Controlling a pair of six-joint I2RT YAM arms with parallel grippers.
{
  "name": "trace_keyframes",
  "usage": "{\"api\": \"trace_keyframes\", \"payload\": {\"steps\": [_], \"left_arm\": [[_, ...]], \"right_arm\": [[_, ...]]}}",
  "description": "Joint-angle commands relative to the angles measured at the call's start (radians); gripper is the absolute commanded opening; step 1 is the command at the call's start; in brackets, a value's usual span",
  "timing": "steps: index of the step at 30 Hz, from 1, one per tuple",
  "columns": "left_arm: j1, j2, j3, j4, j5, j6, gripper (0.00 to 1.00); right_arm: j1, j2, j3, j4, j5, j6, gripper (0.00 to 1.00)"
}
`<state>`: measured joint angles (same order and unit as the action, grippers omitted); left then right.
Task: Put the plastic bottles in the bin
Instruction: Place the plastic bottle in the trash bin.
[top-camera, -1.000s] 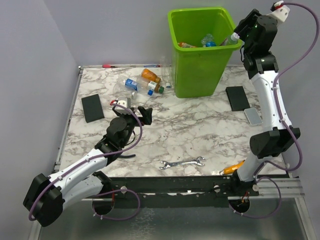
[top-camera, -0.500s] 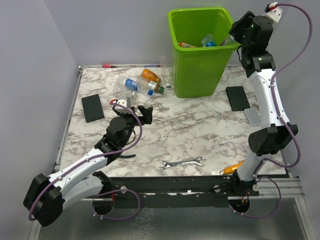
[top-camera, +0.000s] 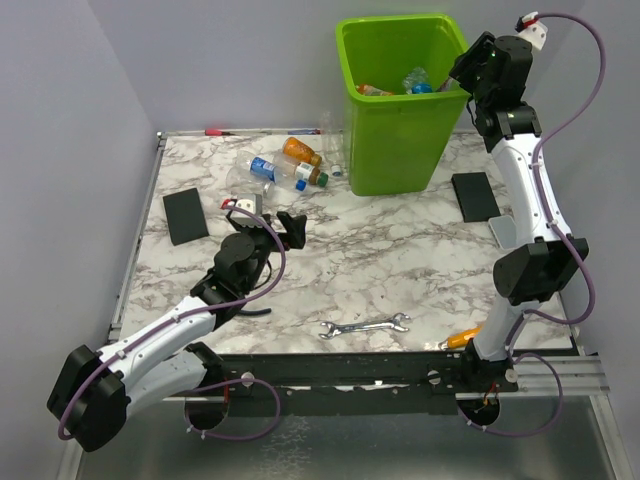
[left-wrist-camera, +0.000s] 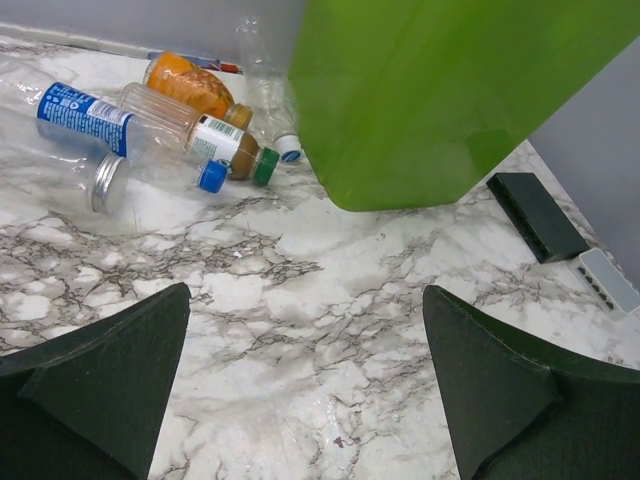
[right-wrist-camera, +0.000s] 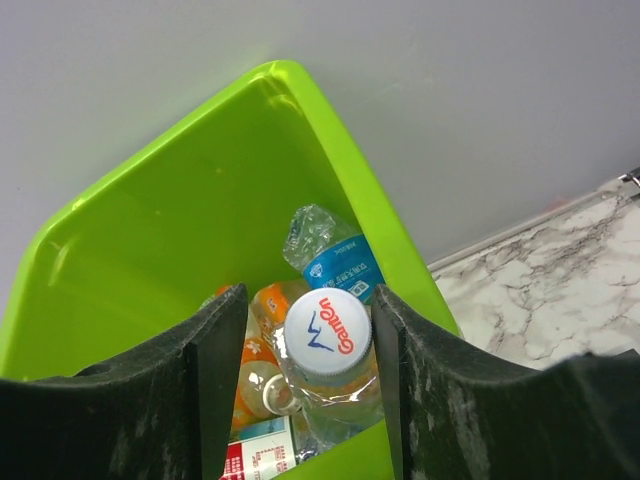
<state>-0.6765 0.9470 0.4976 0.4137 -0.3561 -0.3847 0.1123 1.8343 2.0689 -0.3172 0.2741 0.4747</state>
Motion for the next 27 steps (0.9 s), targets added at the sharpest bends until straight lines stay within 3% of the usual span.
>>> {"api": "trace_keyframes", "payload": {"steps": [1,7,12,18,21,25,27], "left_arm": [[-0.006,0.009,0.031,-0.012,0.025,-0.002,0.99],[-0.006,0.010,0.032,-0.012,0.026,-0.002,0.99],[-0.007,0.010,0.030,-0.012,0.028,-0.002,0.99],[-0.007,0.012,0.032,-0.011,0.029,-0.002,0.99],[-0.006,0.010,0.032,-0.011,0.028,-0.002,0.99],[-0.007,0.011,0.033,-0.012,0.030,-0.002,0.99],[-0.007,0.013,0.033,-0.012,0.028,0.000,0.99]], "right_arm": [[0.003,0.011,0.005,-0.032,-0.022,0.002,0.57],[0.003,0.017,0.003,-0.043,-0.027,-0.004,0.58],[0.003,0.003,-0.039,-0.019,-0.038,0.003,0.33],[0.003,-0.012,0.009,-0.012,-0.092,0.021,0.12],[0.011,-0.069,-0.041,0.105,-0.165,0.044,0.01],[0.040,-0.140,-0.155,0.348,-0.229,0.052,0.00],[0.053,-0.130,-0.142,0.383,-0.238,0.038,0.00]]}}
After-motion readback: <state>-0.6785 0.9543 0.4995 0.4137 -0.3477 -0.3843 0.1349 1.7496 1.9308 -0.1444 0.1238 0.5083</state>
